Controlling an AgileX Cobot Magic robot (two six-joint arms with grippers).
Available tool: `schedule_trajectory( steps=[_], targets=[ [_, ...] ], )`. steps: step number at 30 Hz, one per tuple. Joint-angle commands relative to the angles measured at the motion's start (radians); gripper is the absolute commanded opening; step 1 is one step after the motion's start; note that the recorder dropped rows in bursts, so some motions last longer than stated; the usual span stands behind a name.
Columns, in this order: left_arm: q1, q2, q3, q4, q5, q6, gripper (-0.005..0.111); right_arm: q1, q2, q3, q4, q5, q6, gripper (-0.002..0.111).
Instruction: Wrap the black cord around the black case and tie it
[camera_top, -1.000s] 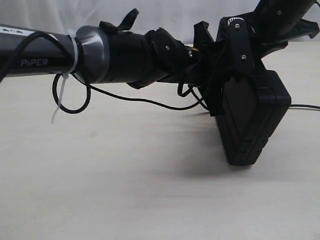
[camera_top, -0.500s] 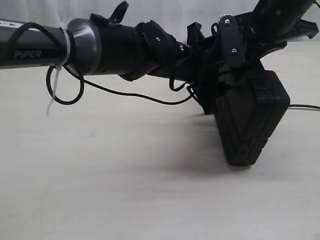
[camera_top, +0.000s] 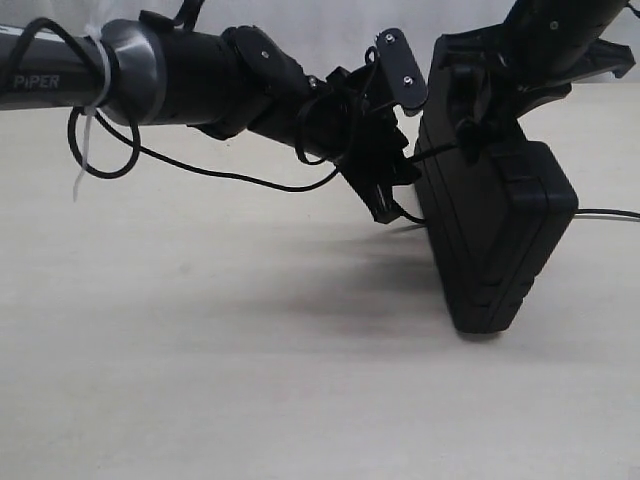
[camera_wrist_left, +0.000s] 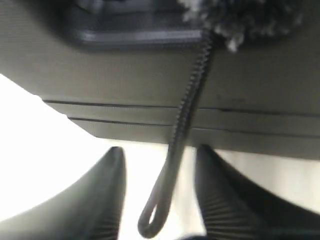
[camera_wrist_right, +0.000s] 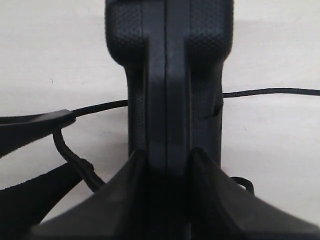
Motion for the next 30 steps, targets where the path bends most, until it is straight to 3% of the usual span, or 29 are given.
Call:
schedule_trajectory(
  steps=[1,6,10,13,22,30],
  targets=[
    [-0.01,0.007,0.0,-0.043,-0.031,0.034,0.025,0.008,-0.008,-0.006,0.036,-0.005,-0.002,0.004],
    [-0.016,0.007,0.0,-0.107,-0.066,0.082,0.0,0.008,-0.008,-0.006,0.036,-0.005,-0.002,0.004],
    [-0.054,0.009,0.0,-0.213,-0.081,0.228,0.0,0.008,-0.008,-0.006,0.036,-0.005,-0.002,0.004],
    [-0.082,0.021,0.0,-0.211,-0.093,0.293,0.0,0.008,-0.008,-0.006,0.036,-0.006,-0.002,0.004],
    [-0.101,0.025,0.0,-0.249,-0.2,0.281,0.0,0.008,-0.008,-0.006,0.036,-0.008,-0.002,0.004],
    [-0.096,-0.052,0.0,-0.245,-0.114,0.231,0.0,0.008,-0.008,-0.006,0.039,-0.012,-0.002,0.004]
  ],
)
